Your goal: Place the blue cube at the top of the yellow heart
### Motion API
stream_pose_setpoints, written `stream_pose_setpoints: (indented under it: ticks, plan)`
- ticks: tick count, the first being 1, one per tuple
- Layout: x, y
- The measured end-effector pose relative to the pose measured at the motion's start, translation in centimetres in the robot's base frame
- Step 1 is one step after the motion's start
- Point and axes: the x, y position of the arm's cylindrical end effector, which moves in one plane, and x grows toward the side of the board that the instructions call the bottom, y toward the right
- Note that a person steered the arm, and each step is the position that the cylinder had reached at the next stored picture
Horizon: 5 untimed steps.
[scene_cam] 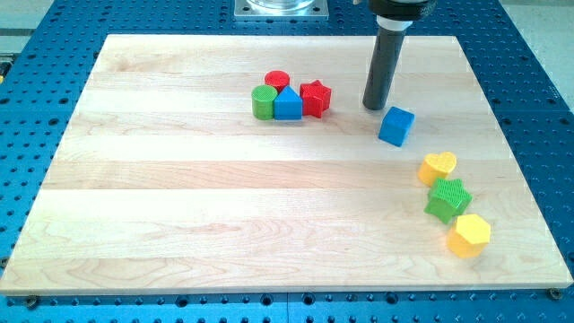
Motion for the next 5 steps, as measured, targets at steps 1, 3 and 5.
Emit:
stream_pose_setpoints:
  ticks: [1,3,5]
  plan:
    - [3.1,0.4]
    - [5.5,3.5]
    - [5.5,7.2]
